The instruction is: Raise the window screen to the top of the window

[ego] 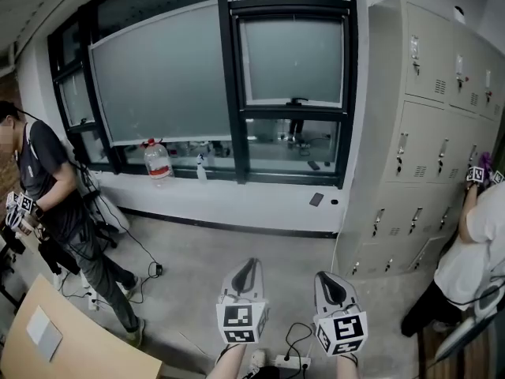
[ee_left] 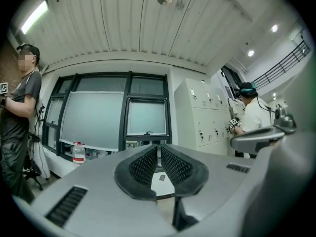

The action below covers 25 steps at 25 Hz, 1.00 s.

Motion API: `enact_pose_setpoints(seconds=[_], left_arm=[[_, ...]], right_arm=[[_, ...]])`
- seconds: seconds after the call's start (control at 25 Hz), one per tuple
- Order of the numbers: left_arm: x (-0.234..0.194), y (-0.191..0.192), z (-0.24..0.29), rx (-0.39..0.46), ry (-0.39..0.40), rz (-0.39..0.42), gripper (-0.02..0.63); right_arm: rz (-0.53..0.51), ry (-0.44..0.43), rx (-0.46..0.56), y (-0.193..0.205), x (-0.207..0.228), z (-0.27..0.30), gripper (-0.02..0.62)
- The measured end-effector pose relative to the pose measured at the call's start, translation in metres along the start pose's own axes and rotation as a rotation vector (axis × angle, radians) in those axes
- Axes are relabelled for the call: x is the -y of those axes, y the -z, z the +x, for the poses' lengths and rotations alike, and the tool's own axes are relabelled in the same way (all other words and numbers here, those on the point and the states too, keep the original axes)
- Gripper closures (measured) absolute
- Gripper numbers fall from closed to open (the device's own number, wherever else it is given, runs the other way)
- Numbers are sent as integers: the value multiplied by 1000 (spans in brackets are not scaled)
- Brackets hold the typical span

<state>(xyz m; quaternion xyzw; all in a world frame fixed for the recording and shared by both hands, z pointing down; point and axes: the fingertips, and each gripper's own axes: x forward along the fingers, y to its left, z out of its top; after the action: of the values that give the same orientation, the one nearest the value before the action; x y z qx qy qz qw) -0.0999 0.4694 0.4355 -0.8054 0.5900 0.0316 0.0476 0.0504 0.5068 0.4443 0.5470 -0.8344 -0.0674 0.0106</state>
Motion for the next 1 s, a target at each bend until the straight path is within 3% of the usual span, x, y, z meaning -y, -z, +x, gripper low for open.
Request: enact_pose_setpoints(seconds=[0.2, 0.36, 0.72, 1.0], left_arm=[[-8, -2, -15, 1, 9, 2, 580], [-4, 4, -22, 3, 76, -5, 580], [-16, 18, -23, -19, 93, -21, 580], [-15, 16, -19, -16, 106, -14, 580]], right_arm=[[71, 12, 5, -1, -17, 0, 581], [112, 47, 2, -1, -26, -2, 589], [67, 86, 2, -10, -32, -2, 589], [38, 46, -8, -9, -44, 3, 589]])
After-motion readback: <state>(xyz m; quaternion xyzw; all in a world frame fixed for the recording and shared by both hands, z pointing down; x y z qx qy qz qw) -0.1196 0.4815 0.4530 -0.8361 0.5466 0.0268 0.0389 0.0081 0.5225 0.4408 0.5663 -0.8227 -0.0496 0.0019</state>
